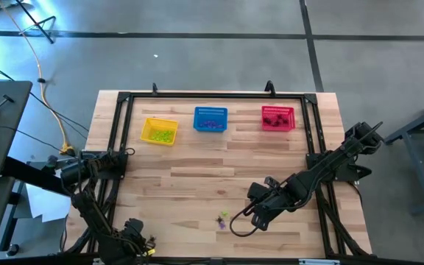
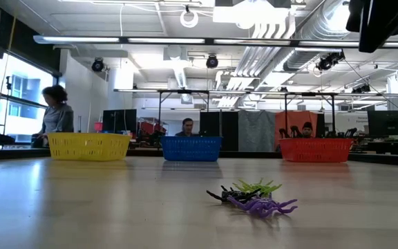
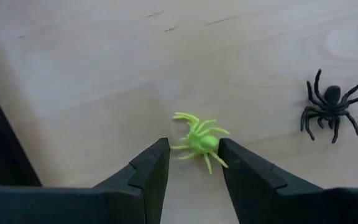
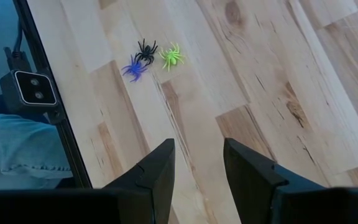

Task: Sort Halloween decoration
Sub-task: Put the green spider toy into the yellow bin

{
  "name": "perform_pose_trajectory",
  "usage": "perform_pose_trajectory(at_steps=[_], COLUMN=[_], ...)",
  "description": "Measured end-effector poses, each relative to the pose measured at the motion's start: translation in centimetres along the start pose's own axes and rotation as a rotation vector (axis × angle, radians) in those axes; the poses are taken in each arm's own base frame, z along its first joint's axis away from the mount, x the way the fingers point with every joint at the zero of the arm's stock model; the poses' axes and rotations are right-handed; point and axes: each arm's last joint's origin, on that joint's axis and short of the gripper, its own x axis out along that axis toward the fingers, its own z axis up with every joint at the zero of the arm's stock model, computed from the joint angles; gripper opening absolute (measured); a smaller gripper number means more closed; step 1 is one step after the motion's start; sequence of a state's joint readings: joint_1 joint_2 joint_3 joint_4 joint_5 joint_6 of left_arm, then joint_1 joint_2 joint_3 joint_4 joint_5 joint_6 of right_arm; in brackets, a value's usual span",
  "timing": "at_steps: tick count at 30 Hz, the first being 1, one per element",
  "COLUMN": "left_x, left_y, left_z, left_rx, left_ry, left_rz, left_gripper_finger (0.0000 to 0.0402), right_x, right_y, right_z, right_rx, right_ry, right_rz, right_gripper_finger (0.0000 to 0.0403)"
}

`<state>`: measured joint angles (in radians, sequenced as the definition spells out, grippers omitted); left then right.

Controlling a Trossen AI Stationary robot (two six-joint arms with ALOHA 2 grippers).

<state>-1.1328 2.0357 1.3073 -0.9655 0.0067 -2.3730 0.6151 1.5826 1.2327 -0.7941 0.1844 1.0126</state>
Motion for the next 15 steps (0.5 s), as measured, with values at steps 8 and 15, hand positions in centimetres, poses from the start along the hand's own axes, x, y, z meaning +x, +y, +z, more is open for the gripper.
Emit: perform_pose_trajectory(at_steps=[8, 15], left_x=[0.1, 0.1], left_y=[-0.12, -0.43], left_z=[-0.02, 0.13], left_rx=[0.002, 0.003], left_ry=[0.001, 0.012], left_rz=[-0.01, -0.014], left_gripper_finger=[0.0094, 0.0007], right_x=[0.0, 0.0], right_y=[0.04, 0.04], right_z=[0.03, 0.03], right_rx=[0.001, 0.001], right_ry=[-0.003, -0.003], right_rz=[0.004, 0.004], right_gripper_finger=[0.0133, 0.0133])
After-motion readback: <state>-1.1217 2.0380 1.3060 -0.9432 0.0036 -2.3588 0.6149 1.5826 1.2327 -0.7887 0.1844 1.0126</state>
